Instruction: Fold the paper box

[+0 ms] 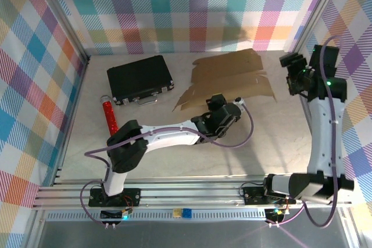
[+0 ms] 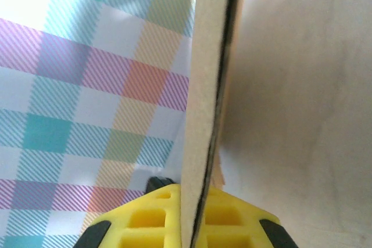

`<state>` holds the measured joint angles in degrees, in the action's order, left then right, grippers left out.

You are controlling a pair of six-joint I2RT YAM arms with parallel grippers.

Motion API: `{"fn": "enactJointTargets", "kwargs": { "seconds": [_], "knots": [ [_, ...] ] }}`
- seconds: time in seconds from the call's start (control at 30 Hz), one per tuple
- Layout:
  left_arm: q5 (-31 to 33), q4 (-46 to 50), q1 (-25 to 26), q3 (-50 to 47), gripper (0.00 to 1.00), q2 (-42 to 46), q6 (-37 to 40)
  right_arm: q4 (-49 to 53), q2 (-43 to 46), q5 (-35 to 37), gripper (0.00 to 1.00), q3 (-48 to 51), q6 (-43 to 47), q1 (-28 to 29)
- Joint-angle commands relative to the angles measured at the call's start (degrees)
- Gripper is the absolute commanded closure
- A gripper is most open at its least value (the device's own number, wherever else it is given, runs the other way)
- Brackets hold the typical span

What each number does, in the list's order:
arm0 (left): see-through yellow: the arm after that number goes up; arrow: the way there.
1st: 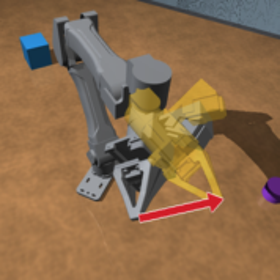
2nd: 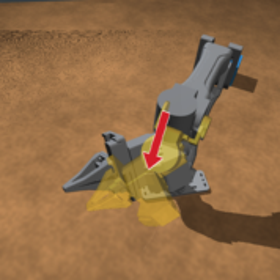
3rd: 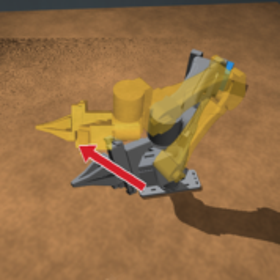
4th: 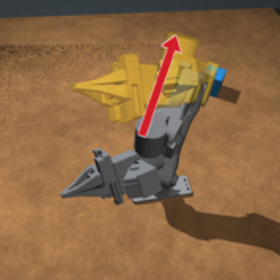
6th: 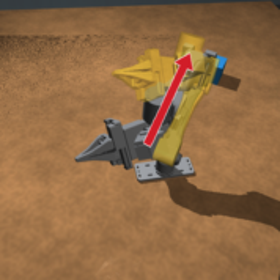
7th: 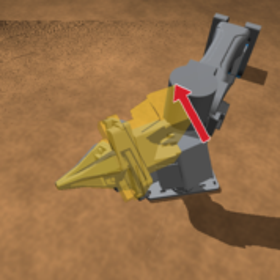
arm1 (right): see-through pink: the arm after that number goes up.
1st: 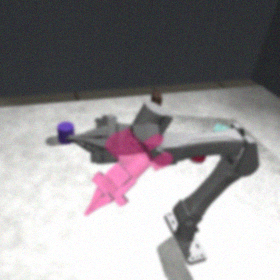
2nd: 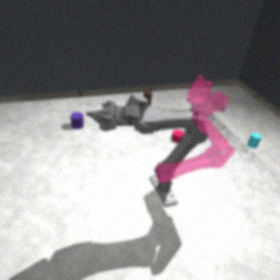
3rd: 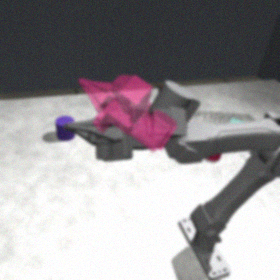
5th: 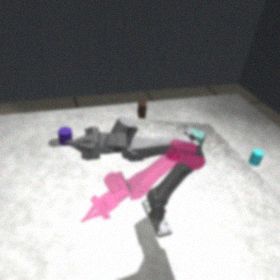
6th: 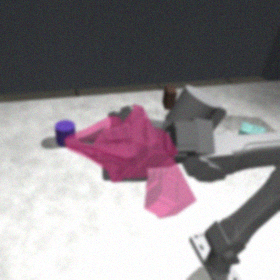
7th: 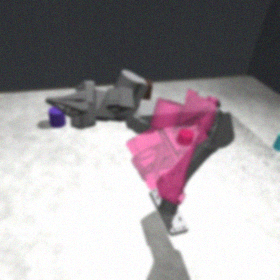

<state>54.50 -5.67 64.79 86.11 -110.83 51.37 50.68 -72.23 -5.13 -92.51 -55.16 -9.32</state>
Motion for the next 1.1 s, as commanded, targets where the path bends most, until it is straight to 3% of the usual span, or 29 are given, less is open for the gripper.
{"fn": "enactJointTargets", "kwargs": {
  "seconds": [0.0,0.23,0.6,0.73,0.87,1.07],
  "knots": [
    [-0.3,2.2,0.5,3.2,1.00,6.7,2.4,-0.6,0.4,2.7,0.20,-2.6,7.3,0.5],
    [1.2,10.0,1.9,5.1,1.00,15.5,7.0,-3.4,1.6,2.6,0.27,-5.9,11.9,1.8],
    [7.6,11.1,5.2,5.8,1.00,30.2,24.3,-3.7,-3.6,5.9,0.27,-13.8,9.7,3.7],
    [0.9,18.1,4.4,6.6,1.00,34.6,24.2,-3.7,-5.3,5.1,0.27,-13.9,8.4,4.6],
    [-4.8,25.1,-0.8,7.6,1.00,34.2,17.8,-2.4,-6.3,4.7,0.28,-13.1,7.5,5.8],
    [-9.4,19.0,-8.4,6.8,1.00,24.6,14.8,1.8,-6.6,1.9,0.32,-11.5,3.4,6.6]
  ]
}}
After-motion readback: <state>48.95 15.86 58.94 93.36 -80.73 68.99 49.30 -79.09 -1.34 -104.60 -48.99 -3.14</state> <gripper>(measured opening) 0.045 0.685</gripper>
